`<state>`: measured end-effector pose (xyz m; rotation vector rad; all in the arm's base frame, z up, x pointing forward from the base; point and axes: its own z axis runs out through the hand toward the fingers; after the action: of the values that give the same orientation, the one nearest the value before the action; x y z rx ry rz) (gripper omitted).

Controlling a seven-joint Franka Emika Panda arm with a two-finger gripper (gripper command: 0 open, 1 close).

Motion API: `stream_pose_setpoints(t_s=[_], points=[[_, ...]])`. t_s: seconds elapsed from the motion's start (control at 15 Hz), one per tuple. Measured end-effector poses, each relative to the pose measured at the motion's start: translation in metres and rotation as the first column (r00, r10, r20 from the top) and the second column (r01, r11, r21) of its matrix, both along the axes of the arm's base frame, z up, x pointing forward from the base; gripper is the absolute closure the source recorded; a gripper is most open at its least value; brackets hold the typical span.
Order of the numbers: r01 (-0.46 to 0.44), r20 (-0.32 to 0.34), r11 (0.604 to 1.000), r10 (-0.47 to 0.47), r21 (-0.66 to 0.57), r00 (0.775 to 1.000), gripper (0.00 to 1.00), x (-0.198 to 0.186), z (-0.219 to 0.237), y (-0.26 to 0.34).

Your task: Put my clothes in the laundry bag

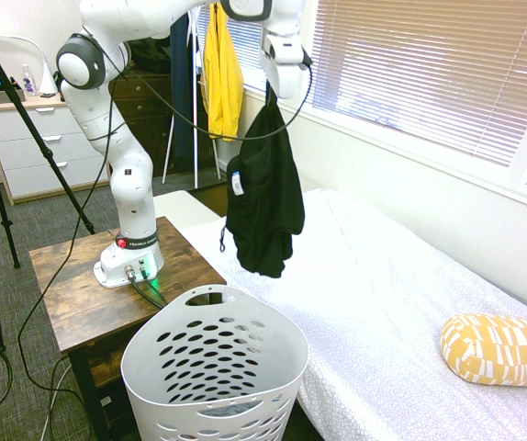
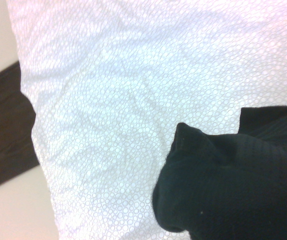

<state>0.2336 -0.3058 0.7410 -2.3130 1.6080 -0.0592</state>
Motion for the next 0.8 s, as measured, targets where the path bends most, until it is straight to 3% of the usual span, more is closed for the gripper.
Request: stream_pose_setpoints(t_s=[0.2, 0.4, 0.6, 0.8], points=[[0.147, 0.031, 0.989, -0.146, -0.026, 0.989, 1.00, -0.071, 0.036, -0.039], [0.280, 0.026, 0.959, -0.279, -0.048, 0.960, 1.00, -0.122, 0.046, -0.069], [0.351, 0.000, 0.935, -0.352, -0.043, 0.936, 1.00, -0.152, 0.036, -0.086], [0.401, -0.078, 0.915, -0.402, -0.036, 0.912, 1.00, -0.164, 0.000, -0.103]])
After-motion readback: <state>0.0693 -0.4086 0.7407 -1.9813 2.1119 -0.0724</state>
